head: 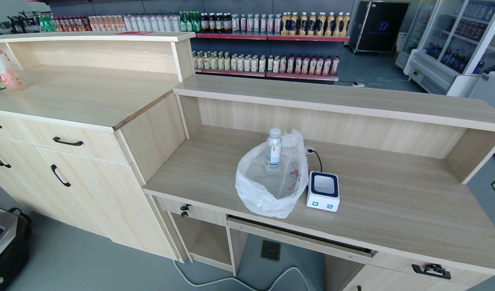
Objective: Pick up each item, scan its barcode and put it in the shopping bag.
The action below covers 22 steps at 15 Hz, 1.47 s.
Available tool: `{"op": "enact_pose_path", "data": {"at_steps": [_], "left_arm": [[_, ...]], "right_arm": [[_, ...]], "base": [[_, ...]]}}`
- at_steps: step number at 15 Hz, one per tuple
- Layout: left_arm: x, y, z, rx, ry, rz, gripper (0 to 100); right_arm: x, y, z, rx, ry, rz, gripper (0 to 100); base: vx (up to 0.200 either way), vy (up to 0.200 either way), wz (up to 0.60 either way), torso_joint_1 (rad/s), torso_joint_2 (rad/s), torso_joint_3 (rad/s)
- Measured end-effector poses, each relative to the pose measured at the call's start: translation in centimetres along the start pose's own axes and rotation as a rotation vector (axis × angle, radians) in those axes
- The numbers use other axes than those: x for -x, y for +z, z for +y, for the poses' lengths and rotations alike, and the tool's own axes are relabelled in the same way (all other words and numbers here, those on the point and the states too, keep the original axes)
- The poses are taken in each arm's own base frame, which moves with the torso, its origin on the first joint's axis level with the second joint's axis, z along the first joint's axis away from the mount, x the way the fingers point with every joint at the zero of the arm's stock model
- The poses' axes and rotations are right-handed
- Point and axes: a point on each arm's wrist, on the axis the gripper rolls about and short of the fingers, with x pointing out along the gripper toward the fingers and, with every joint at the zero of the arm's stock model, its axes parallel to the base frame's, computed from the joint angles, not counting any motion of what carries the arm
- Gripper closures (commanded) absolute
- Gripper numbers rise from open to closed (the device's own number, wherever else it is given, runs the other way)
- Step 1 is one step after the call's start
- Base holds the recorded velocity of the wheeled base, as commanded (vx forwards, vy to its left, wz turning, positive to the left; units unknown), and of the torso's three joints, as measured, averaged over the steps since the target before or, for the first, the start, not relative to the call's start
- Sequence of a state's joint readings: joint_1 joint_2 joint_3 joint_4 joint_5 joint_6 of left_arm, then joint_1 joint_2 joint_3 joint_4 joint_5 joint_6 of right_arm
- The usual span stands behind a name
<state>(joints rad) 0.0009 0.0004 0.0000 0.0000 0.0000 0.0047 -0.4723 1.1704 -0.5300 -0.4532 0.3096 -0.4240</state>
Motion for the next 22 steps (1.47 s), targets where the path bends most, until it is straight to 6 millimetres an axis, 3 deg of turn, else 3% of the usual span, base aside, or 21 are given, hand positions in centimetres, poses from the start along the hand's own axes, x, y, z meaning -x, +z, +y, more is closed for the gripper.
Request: {"op": "enact_pose_path", "data": {"at_steps": [5,10,13,15,22], "left_arm": [[0.0,0.0,0.0,0.0,0.0,0.0,0],[0.0,0.0,0.0,0.0,0.001,0.0,0],[0.0,0.0,0.0,0.0,0.0,0.0,0],[0.0,0.0,0.0,0.0,0.0,0.0,0],[0.0,0.0,0.0,0.0,0.0,0.0,0]], "right_arm": [[-2.6,0.9,1.2,-0.314,0.122,-0.027,100],[-9.1,0.2,1.2,-0.582,0.226,0.084,100],[-12.8,-0.9,2.2,-0.704,0.333,0.165,100],[-14.3,-1.8,3.0,-0.73,0.426,0.21,100],[-17.5,-4.4,4.1,-0.735,0.452,0.242,100]], "base": [[0.0,0.0,0.36,0.003,0.0,0.0],[0.0,0.0,0.0,0.0,0.0,0.0],[0.0,0.0,0.0,0.0,0.0,0.0],[0.0,0.0,0.0,0.0,0.0,0.0],[0.0,0.0,0.0,0.0,0.0,0.0]]}}
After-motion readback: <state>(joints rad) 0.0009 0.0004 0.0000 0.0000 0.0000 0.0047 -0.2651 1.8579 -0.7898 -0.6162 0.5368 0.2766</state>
